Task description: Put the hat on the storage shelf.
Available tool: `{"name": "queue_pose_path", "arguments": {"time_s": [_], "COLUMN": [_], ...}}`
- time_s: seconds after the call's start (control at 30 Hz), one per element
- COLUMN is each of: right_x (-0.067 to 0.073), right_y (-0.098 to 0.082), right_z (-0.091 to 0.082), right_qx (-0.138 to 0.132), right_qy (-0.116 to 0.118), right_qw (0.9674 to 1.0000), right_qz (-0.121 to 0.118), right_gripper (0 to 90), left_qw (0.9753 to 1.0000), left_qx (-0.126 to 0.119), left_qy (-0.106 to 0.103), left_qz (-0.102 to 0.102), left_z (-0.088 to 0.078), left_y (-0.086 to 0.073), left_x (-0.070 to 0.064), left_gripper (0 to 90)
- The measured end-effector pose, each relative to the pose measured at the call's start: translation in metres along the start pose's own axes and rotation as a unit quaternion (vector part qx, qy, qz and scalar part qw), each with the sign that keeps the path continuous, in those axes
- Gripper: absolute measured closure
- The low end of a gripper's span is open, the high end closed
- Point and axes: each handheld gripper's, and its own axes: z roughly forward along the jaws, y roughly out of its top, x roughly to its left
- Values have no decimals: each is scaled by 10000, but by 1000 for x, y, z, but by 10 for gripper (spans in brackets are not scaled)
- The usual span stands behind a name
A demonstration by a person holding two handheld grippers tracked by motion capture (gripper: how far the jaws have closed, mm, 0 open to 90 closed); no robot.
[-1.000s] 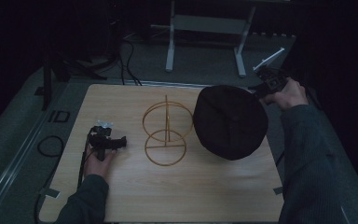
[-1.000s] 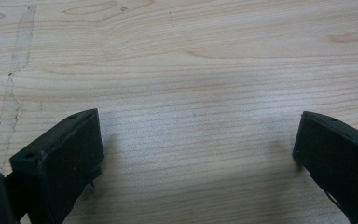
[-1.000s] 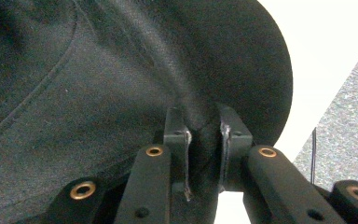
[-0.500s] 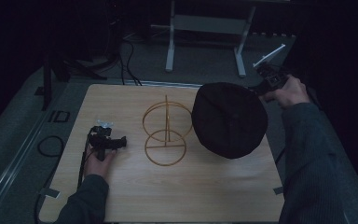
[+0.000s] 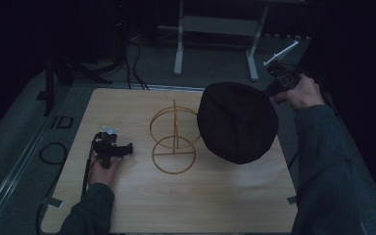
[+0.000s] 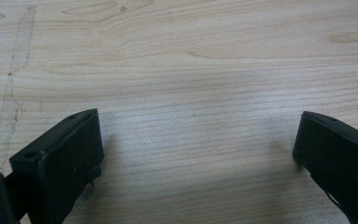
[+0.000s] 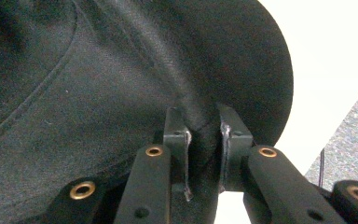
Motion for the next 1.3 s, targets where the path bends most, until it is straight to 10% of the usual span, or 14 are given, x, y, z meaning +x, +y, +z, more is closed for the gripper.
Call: {"name": "queue_pose_path", "arguments": {"time_s": [1.3], "right_x": [28], "right_y": [22], "right_z": [-15], "right_qx": [-245], "right_qy": [266], "right_qw": [9992], "right_qz": [-165], "right_gripper": [771], "left_qw": [10000], "left_qx": [-3], "left_qy": [-4], "left_qz": [1], "left_z": [0], "left_y": [0], "left_x": [0], "left_gripper": [12]}}
